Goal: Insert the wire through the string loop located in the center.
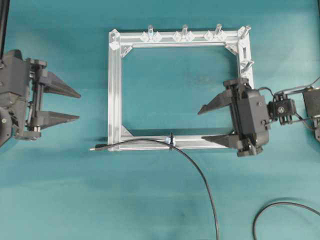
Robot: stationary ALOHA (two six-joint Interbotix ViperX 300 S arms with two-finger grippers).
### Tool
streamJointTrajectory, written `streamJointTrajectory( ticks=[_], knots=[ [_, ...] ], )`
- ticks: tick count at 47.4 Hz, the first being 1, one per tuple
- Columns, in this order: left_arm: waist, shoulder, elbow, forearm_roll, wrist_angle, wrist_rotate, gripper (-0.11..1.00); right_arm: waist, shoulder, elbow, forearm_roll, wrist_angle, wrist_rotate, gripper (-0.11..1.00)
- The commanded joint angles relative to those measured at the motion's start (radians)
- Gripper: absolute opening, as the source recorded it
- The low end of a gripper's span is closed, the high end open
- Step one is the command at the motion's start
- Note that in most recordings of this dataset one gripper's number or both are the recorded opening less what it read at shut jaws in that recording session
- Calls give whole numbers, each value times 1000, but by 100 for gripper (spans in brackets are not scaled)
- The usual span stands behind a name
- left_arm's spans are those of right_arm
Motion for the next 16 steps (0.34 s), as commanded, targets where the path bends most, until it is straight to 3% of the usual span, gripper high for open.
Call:
streamJointTrajectory(
  ticks=[1,16],
  knots=[
    [12,-26,2,3,-9,9,62,-21,-17,-5,5,-23,2,75],
    [25,-89,38,3,-9,9,62,-64,-17,31,48,-87,3,75]
  ],
)
